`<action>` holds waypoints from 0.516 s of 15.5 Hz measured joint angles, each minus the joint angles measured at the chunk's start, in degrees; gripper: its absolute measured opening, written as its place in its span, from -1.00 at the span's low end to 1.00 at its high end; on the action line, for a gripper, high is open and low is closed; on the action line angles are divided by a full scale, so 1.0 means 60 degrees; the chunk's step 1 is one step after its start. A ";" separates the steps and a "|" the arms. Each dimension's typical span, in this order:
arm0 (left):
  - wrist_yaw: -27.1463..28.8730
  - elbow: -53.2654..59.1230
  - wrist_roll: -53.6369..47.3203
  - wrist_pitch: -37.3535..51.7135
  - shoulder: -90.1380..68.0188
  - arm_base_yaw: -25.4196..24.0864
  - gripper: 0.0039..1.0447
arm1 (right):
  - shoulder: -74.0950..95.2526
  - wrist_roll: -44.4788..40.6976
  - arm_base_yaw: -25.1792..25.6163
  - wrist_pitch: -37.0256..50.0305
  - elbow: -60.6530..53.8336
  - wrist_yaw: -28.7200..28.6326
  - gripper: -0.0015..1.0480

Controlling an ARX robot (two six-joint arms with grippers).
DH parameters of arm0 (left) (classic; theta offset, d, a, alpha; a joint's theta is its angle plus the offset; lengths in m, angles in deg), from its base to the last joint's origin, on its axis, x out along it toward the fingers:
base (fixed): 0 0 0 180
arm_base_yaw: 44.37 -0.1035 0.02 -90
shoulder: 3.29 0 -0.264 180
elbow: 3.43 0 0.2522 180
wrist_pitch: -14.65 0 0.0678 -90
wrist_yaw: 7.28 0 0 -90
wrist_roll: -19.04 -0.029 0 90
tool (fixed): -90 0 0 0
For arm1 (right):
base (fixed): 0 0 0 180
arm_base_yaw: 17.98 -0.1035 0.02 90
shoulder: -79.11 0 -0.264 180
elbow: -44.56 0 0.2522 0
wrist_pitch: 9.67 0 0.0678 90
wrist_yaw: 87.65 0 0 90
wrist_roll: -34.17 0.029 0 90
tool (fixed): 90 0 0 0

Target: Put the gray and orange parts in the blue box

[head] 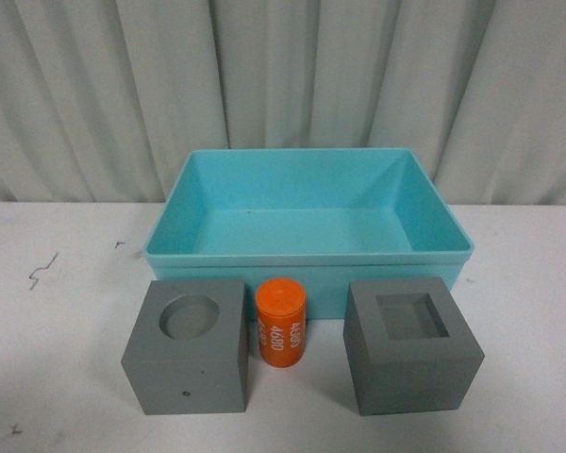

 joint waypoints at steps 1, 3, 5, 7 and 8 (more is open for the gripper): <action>-0.0004 0.0000 0.0000 0.0004 0.0000 -0.0004 0.88 | 0.2084 0.0419 -0.0514 0.1384 0.1504 0.0226 0.87; 0.0000 0.0000 0.0000 0.0000 0.0000 -0.0004 0.88 | 0.4758 0.0670 -0.0743 0.1785 0.2761 0.0062 0.87; -0.0004 0.0000 0.0000 0.0000 0.0000 -0.0004 0.88 | 0.7096 0.0838 -0.0710 0.1209 0.4586 -0.0240 0.87; -0.0004 0.0000 0.0000 0.0000 0.0000 -0.0004 0.88 | 0.8834 0.0747 -0.0641 0.0692 0.5876 -0.0448 0.87; -0.0004 0.0000 -0.0004 0.0000 0.0000 -0.0004 0.88 | 0.9588 0.0688 -0.0514 0.0419 0.6233 -0.0576 0.87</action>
